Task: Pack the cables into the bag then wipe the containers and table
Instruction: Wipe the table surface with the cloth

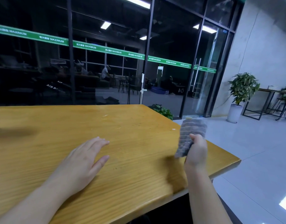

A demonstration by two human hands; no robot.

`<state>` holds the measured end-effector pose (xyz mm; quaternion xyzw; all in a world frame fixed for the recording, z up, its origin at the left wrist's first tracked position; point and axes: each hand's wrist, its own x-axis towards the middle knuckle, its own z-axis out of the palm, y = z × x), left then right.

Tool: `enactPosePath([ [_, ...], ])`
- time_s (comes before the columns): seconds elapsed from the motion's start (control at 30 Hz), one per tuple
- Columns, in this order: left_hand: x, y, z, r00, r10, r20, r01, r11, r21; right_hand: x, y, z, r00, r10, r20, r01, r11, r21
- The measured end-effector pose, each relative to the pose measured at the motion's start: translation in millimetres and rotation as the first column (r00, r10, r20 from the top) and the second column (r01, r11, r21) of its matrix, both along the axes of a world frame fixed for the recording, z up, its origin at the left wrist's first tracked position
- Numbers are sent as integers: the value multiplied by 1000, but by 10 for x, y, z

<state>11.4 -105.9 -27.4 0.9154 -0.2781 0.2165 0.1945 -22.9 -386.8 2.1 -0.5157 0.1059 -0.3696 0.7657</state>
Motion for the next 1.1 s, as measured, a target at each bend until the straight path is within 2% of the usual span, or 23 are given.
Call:
enactPosePath([
  [0.03, -21, -3, 20, 1000, 8, -3, -8, 1000, -12, -13, 6, -8, 992, -100, -80, 69, 943, -326],
  [0.07, -29, -2, 32, 1000, 24, -3, -24, 999, -24, -26, 8, -21, 969, -199, -148, 71, 793, -605],
  [0.1, -30, 0, 44, 999, 53, -5, -53, 998, -34, -40, 18, -33, 931, -274, -240, -5, 650, -760],
  [0.13, -26, 10, 51, 996, 84, -10, -84, 995, -50, -53, 45, -41, 878, -322, -355, -133, 548, -826],
  [0.2, -8, 53, 59, 990, 137, -17, -138, 986, -89, -44, 119, -135, 724, -398, -563, -421, 392, -818],
  [0.27, 8, 107, 73, 982, 187, -20, -188, 973, -131, 26, 157, -301, 650, -506, -567, -549, 203, -811],
  [0.3, 15, 134, 78, 977, 213, -26, -214, 965, -153, 59, 165, -350, 637, -540, -551, -565, 159, -810],
  [0.43, 59, 288, 112, 953, 279, -120, -301, 921, -246, 216, 158, -372, 509, -603, -614, -633, 221, -742],
  [0.5, 73, 387, 132, 944, 297, -146, -329, 893, -308, 304, 174, -379, 483, -610, -628, -649, 232, -724],
  [0.67, 56, 642, 139, 899, 339, -278, -429, 809, -401, 522, 276, -360, 500, -568, -653, -676, 215, -705],
  [0.83, 67, 841, 81, 879, 285, -382, -453, 748, -485, 733, 502, -333, 538, -537, -650, -708, 131, -694],
  [1.1, 133, 880, 18, 889, 242, -388, -436, 707, -557, 989, 1186, -299, 654, -355, -668, -704, 39, -709],
])
